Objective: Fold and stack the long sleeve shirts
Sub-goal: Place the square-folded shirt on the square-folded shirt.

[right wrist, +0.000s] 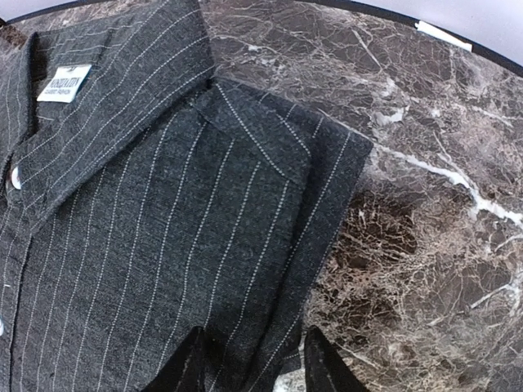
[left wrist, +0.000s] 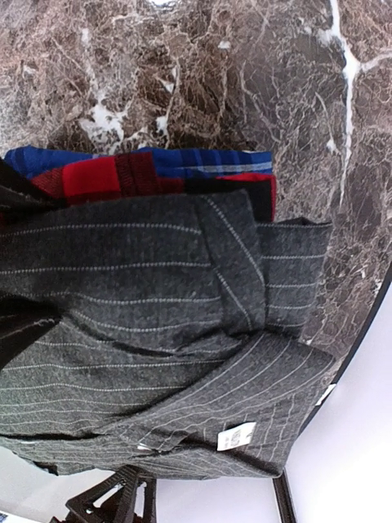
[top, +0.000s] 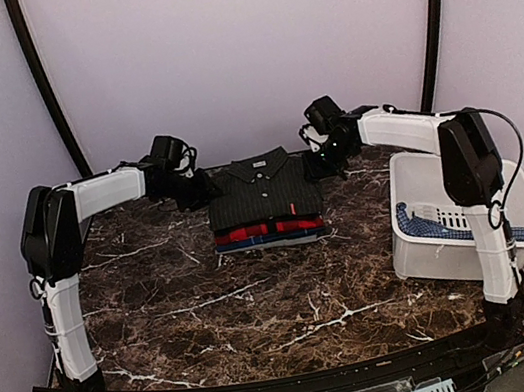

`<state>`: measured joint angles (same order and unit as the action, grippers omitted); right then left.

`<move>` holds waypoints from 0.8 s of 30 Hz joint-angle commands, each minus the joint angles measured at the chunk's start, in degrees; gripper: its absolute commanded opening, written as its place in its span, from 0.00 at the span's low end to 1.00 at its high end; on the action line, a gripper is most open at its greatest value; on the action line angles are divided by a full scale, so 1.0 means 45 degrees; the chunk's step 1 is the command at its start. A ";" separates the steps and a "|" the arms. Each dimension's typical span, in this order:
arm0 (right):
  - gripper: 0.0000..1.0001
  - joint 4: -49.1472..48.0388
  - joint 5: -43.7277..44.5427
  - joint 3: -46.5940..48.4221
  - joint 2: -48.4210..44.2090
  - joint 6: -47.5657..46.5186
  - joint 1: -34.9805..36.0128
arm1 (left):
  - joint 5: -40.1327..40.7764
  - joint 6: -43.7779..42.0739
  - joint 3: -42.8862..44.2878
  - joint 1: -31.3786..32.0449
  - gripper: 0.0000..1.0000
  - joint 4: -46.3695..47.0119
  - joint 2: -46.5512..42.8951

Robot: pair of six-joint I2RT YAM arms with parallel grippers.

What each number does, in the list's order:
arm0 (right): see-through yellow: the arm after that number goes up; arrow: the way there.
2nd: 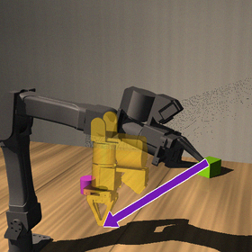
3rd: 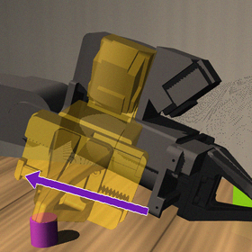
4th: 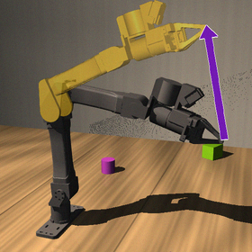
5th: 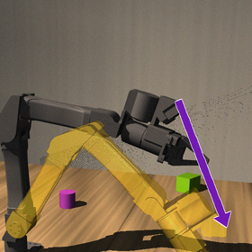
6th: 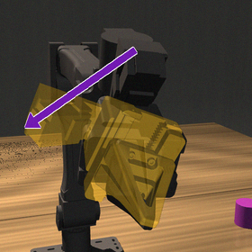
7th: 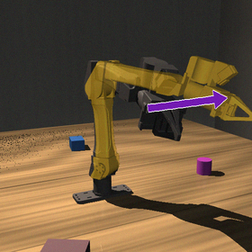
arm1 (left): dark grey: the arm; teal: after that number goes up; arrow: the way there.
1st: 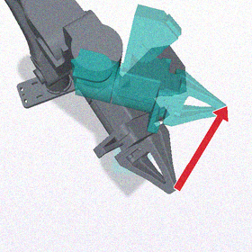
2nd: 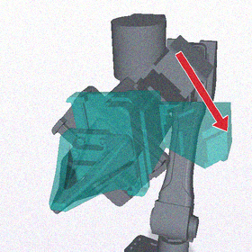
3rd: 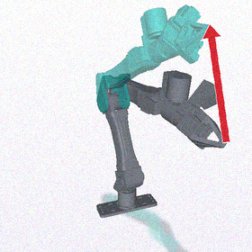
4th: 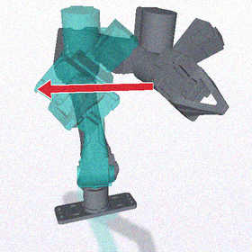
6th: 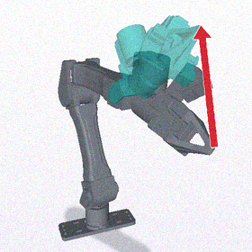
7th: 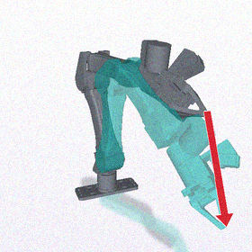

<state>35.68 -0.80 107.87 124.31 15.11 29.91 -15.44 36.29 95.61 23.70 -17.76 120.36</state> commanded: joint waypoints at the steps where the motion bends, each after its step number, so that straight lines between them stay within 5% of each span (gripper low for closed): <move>1: 0.40 -0.0323 0.0124 -0.0181 -0.0406 -0.0068 0.0109 | 0.0261 -0.0449 0.0098 -0.0128 0.38 -0.0205 -0.0242; 14: 0.42 -0.0058 0.1918 -0.1186 -0.2155 -0.0153 0.0658 | 0.2206 -0.1286 0.0822 -0.0036 0.41 -0.1224 -0.1481; 24: 0.42 -0.0660 0.1037 -0.3131 -0.3133 0.0069 0.1313 | 0.2738 -0.1563 0.1549 0.1361 0.49 -0.0952 -0.1991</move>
<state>34.68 5.87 97.86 112.14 15.03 34.20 -3.84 30.41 100.40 26.74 -22.37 114.78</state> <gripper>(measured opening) 0.426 0.480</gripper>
